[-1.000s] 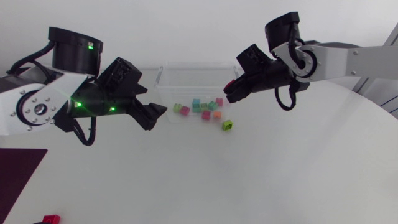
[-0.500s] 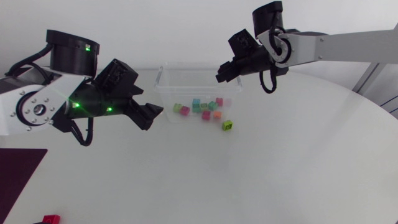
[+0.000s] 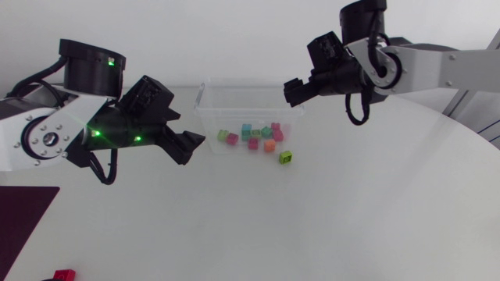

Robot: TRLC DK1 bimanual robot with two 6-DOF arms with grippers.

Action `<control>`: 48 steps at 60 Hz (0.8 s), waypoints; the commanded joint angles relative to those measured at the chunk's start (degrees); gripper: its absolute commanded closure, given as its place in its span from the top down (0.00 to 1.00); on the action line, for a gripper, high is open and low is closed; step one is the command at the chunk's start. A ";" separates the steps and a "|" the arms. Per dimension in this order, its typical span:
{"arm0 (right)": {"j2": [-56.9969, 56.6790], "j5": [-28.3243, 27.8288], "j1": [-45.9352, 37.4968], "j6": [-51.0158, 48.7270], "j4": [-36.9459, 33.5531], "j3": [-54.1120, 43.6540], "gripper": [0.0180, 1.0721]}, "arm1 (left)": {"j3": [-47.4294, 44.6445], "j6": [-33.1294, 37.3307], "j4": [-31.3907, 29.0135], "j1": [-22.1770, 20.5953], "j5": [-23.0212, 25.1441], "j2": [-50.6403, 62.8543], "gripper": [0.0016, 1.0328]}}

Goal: Pick up the duplo bricks and place them in the container

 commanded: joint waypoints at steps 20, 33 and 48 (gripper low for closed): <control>-2.02 2.06 -0.28 6.36 1.37 -17.38 0.92 | -2.43 1.03 0.67 0.20 -0.19 -0.90 0.95; 5.63 2.76 0.42 7.95 2.77 -16.42 0.92 | -3.13 1.03 0.76 0.20 -0.19 -1.34 0.95; 14.06 3.20 1.12 8.82 5.14 -12.64 0.92 | -3.57 1.03 0.94 0.46 -0.19 -1.60 0.95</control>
